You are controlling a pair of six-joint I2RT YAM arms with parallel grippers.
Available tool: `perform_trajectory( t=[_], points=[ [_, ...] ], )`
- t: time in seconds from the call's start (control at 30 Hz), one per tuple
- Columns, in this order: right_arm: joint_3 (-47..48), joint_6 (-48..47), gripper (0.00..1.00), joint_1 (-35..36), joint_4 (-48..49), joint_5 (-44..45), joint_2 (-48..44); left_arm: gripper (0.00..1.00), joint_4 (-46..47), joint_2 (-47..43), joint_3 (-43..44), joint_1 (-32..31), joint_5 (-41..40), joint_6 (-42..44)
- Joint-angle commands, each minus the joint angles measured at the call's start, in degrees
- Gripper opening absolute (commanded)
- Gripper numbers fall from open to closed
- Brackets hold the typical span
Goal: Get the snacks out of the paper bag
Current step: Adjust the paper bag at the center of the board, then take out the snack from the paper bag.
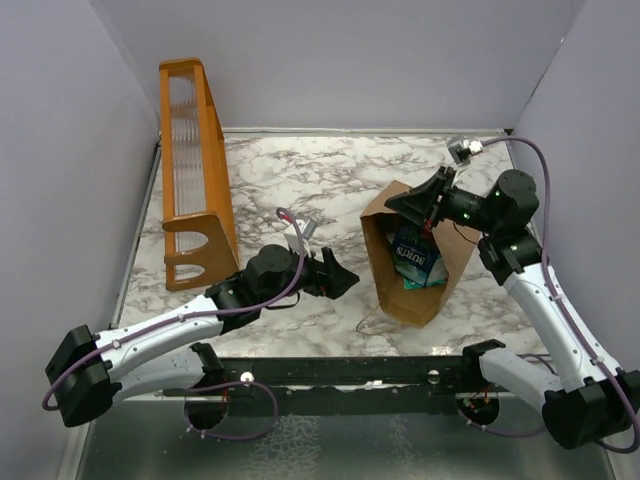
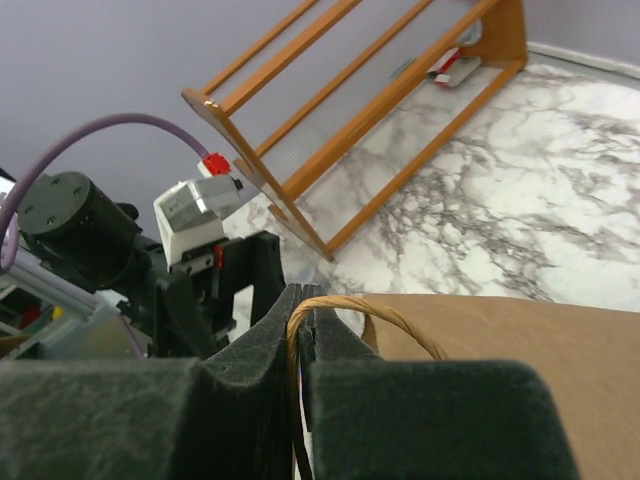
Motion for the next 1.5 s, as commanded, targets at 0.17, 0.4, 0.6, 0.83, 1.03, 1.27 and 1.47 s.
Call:
perform_trajectory(
  t=[0.17,0.4,0.6,0.83,1.03,1.27,1.47],
  points=[
    [1.29,5.48,0.01,2.94,8.8,2.34,2.27,0.75,-4.94,8.85,9.14,-6.05,-15.24,0.9],
    [0.76,4.04,0.01,2.94,5.9,6.47,0.42,0.64,-1.11,6.04,9.13,-6.98,-12.79,-3.35],
    [1.26,2.82,0.01,2.94,1.39,8.9,-1.28,0.52,9.82,7.6,7.56,-13.25,-13.74,-4.94],
    [1.68,3.6,0.01,2.94,-0.19,10.39,-4.3,0.27,11.44,21.84,17.86,-17.9,-23.64,-8.25],
    [3.33,2.74,0.01,2.94,-2.24,11.87,-5.62,0.3,6.78,31.88,27.89,-22.75,-44.0,-13.97],
    [3.77,1.9,0.01,2.94,-3.23,13.02,-6.75,0.56,1.24,39.53,34.59,-22.85,-52.28,-22.96],
    [4.99,0.56,0.01,2.94,-4.53,14.67,-7.21,0.6,-5.5,43.81,38.66,-21.36,-52.49,-30.43]
  ],
)
